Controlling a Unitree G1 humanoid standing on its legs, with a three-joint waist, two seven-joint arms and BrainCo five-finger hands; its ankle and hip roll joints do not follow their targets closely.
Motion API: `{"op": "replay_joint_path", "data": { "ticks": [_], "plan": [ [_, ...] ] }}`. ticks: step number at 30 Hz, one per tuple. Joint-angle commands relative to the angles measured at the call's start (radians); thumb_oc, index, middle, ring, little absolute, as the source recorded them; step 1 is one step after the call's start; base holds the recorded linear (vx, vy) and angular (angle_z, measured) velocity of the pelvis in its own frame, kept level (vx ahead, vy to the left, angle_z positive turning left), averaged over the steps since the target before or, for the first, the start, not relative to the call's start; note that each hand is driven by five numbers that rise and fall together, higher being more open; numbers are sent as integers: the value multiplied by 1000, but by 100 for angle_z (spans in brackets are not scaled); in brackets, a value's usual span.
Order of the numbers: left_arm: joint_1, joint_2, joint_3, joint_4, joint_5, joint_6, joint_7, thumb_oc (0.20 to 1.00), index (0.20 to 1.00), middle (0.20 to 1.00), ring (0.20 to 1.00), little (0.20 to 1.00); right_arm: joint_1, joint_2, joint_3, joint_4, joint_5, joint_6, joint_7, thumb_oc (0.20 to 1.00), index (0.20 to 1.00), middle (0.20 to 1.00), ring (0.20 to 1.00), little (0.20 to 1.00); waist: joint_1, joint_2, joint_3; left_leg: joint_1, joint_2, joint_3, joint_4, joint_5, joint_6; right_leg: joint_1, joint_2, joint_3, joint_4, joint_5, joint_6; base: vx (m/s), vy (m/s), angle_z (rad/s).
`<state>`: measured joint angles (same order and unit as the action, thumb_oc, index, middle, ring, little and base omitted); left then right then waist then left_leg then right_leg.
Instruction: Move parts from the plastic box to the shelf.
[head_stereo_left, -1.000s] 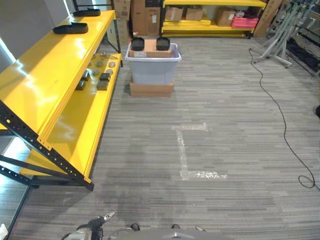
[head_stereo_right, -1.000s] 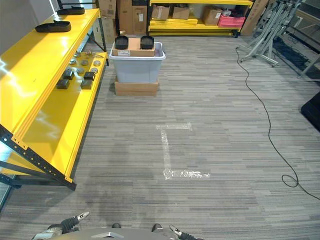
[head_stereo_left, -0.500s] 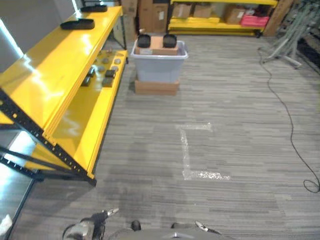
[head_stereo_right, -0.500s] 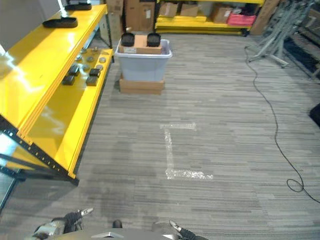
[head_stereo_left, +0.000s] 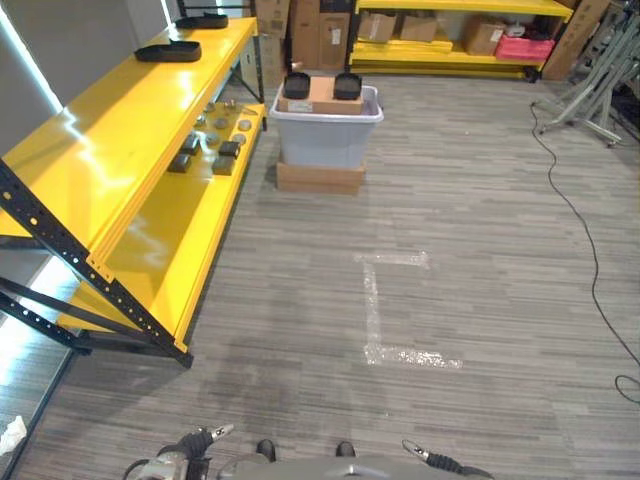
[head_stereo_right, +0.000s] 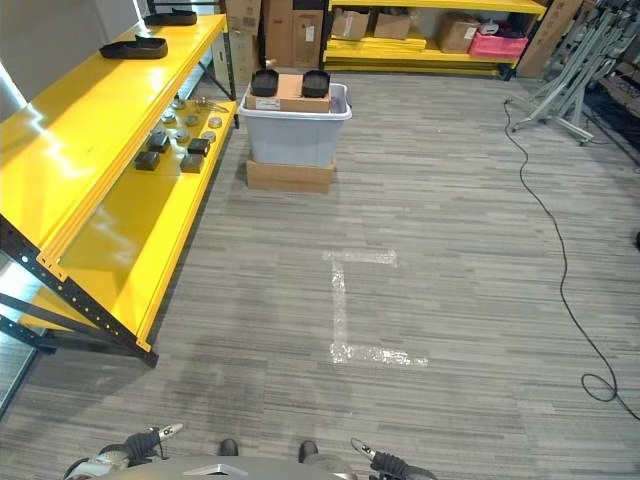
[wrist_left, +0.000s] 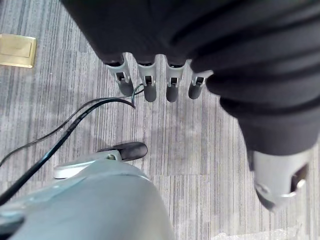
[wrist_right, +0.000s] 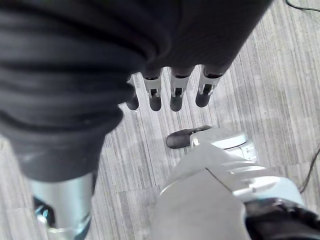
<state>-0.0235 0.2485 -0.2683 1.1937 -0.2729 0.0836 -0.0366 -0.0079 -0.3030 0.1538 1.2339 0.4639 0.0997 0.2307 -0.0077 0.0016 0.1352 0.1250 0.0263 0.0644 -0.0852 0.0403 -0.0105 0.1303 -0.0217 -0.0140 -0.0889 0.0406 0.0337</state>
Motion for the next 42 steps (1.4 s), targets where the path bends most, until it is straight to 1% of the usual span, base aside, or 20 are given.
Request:
{"op": "replay_joint_path", "data": {
  "ticks": [1,3,11,14,16,18,21,22,23,24,28,31,35,36,37,38,39,40,41,42],
  "plan": [
    [-67,4,16,49,-16,-36,32,1000,1000,1000,1000,1000,-38,2,24,28,-36,-39,-11,1000,1000,1000,1000,1000,-2,-13,6,2,-61,-65,16,-92,59,-8,-15,-41,64,-74,31,17,55,-6],
    [-71,4,13,43,-20,-32,18,1000,1000,1000,1000,1000,-41,10,36,29,-48,-31,12,1000,1000,1000,1000,1000,-3,-10,4,6,-64,-65,13,-95,63,-9,-18,-36,70,-74,33,22,79,-5],
    [-87,-5,-11,44,-24,-33,4,1000,1000,1000,1000,1000,-54,23,46,25,-36,-76,2,1000,1000,1000,1000,1000,-11,-5,4,15,-77,-59,26,-114,86,-32,-38,-19,120,-76,45,29,100,-4],
    [-111,-6,-27,22,-68,-100,-19,1000,1000,1000,1000,1000,-74,25,48,-6,6,-151,17,1000,1000,1000,1000,1000,-14,-5,9,16,-83,-56,43,-125,102,-52,-49,-10,167,-79,53,58,132,-6],
    [-129,-4,-41,-37,-88,-100,-34,1000,1000,1000,1000,1000,-85,27,51,-57,22,-173,-2,1000,1000,1000,1000,1000,-14,-3,15,12,-87,-52,54,-131,113,-68,-55,-5,201,-82,58,31,135,-13],
    [-152,-2,-64,-81,-105,-79,-33,1000,1000,1000,1000,1000,-107,29,54,-80,56,-175,-19,1000,1000,1000,1000,1000,-12,-4,21,4,-93,-52,65,-139,130,-99,-59,-3,278,-68,65,42,167,-17],
    [-165,-10,-93,-80,-97,-65,-13,1000,1000,1000,1000,1000,-132,38,65,-73,69,-139,-30,1000,1000,1000,1000,1000,-4,3,48,8,-96,-38,85,-152,154,-221,-84,-45,554,23,83,164,189,-65],
    [-154,-12,-90,-75,-78,-53,4,1000,1000,1000,1000,1000,-128,43,68,-62,48,-119,-16,1000,1000,1000,1000,1000,-4,-7,61,33,-105,-26,85,-161,150,-262,-107,-95,515,87,95,235,90,-42],
    [-154,-12,-90,-75,-77,-53,4,1000,1000,1000,1000,1000,-128,43,68,-62,47,-119,-16,1000,1000,1000,1000,1000,-4,-7,62,34,-105,-26,84,-161,150,-261,-107,-95,514,87,95,371,-28,-10],
    [-140,-3,-71,-71,-81,-48,6,1000,1000,1000,1000,1000,-117,46,73,-46,26,-114,-11,1000,1000,1000,1000,1000,-8,-20,74,62,-118,-20,88,-175,139,-288,-110,-136,401,126,113,302,-82,0],
    [-132,8,-46,-53,-72,-6,21,1000,1000,1000,1000,1000,-96,45,66,-24,19,-74,-26,1000,1000,1000,1000,1000,-34,-26,91,126,-131,-42,72,-200,124,-336,-105,-166,253,184,145,366,-116,-11],
    [-128,9,-38,-21,-81,3,21,1000,1000,1000,1000,1000,-75,38,53,-8,-11,-56,-30,1000,1000,1000,1000,1000,-54,-24,93,153,-138,-60,73,-225,124,-361,-102,-161,215,192,149,339,-118,6],
    [-112,1,-6,31,-81,37,51,1000,1000,1000,1000,1000,-56,24,44,34,-30,-5,-56,1000,1000,1000,1000,1000,-61,-21,65,173,-125,-61,89,-242,103,-287,-74,-185,153,130,94,402,-259,19],
    [-104,-3,11,52,-81,50,50,1000,1000,1000,1000,1000,-55,20,37,58,-41,-1,-55,1000,1000,1000,1000,1000,-66,-17,53,176,-109,-59,123,-256,92,-272,-57,-170,160,95,65,460,-343,11],
    [-92,-3,26,64,-88,58,60,1000,1000,1000,1000,1000,-56,14,33,69,-51,-8,-54,1000,1000,1000,1000,1000,-71,-8,43,186,-89,-51,159,-238,71,-253,-37,-170,161,66,40,520,-393,5],
    [-77,-2,46,77,-101,50,62,1000,1000,1000,1000,1000,-59,-1,28,67,-65,-14,-49,1000,1000,1000,1000,1000,-76,5,37,171,-56,-40,296,-138,30,-231,-8,-158,156,36,12,396,-320,0],
    [-72,-1,55,78,-111,45,64,1000,1000,1000,1000,1000,-61,-10,27,63,-72,-20,-47,1000,1000,1000,1000,1000,-74,-1,38,127,-45,-32,392,-81,11,-212,-5,-150,146,25,-2,411,-400,-8],
    [-56,0,87,71,-120,39,53,1000,1000,1000,1000,1000,-67,-40,25,51,-84,-37,-44,1000,1000,1000,1000,1000,-47,-28,63,-73,-46,-33,765,16,-26,-147,-13,-128,125,5,-36,327,-347,-28],
    [-51,2,95,64,-116,39,47,1000,1000,1000,1000,1000,-67,-52,21,48,-84,-47,-41,1000,1000,1000,1000,1000,-36,-35,74,-149,-41,-33,858,43,-33,-125,-15,-123,120,-1,-46,400,-355,-44],
    [-49,3,103,54,-102,39,35,1000,1000,1000,1000,1000,-71,-67,13,41,-78,-62,-39,1000,1000,1000,1000,1000,-20,-33,91,-246,-33,-32,902,39,-23,-94,-6,-114,116,-11,-53,287,-165,-96]
  ]
}}
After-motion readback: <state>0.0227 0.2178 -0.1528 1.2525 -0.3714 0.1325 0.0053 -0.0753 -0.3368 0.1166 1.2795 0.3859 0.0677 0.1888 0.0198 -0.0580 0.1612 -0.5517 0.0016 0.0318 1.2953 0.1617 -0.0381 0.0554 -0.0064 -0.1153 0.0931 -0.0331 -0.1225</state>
